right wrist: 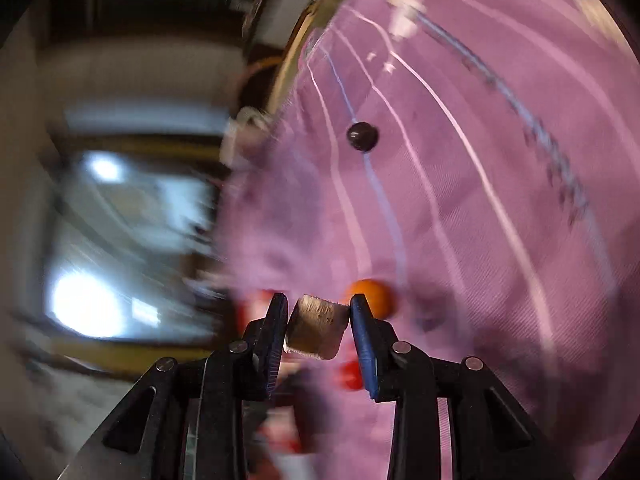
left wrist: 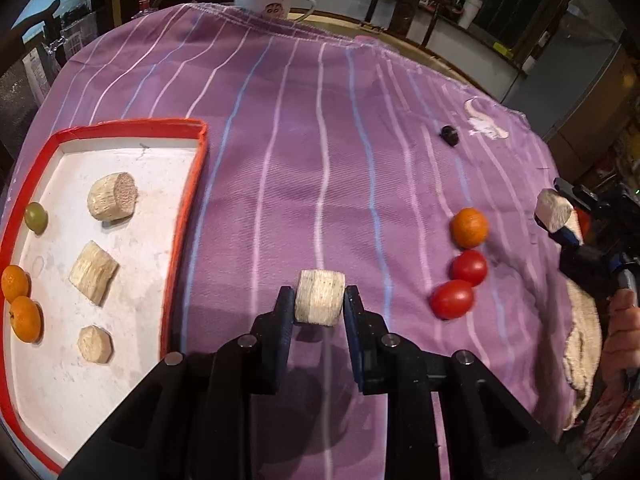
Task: Organize fruits
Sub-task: 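Carry both pale chunks into the tray and open both tools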
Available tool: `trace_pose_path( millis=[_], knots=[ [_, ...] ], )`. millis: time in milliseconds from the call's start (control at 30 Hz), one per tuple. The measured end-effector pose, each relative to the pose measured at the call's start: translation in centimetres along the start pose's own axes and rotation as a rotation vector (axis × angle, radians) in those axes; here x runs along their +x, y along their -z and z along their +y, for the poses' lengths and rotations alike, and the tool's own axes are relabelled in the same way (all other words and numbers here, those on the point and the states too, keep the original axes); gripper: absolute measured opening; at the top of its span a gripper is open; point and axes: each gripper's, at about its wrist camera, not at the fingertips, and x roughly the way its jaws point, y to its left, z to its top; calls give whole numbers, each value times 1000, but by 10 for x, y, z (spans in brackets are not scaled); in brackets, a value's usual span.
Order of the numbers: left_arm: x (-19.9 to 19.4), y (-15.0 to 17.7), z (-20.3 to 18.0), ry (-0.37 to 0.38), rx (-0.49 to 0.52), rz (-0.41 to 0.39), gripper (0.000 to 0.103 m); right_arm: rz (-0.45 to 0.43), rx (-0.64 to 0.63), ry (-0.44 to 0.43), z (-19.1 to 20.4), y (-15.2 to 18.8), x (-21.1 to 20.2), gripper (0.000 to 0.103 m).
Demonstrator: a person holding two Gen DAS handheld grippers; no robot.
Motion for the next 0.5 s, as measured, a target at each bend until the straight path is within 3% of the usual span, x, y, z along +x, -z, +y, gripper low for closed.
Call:
trace_pose_path(
  millis=[100,267,500],
  knots=[
    [-10,-1,-11,43,15,-15,24,-50,117,-151,-12,5,-22,35],
    [-23,-1,-26,115,34,-29,24,-106,153,-296,-5,19,-54,35],
    [-45,5,-41,196,87,-52,24,-245,149,-310,15,51,-113,35]
  ],
)
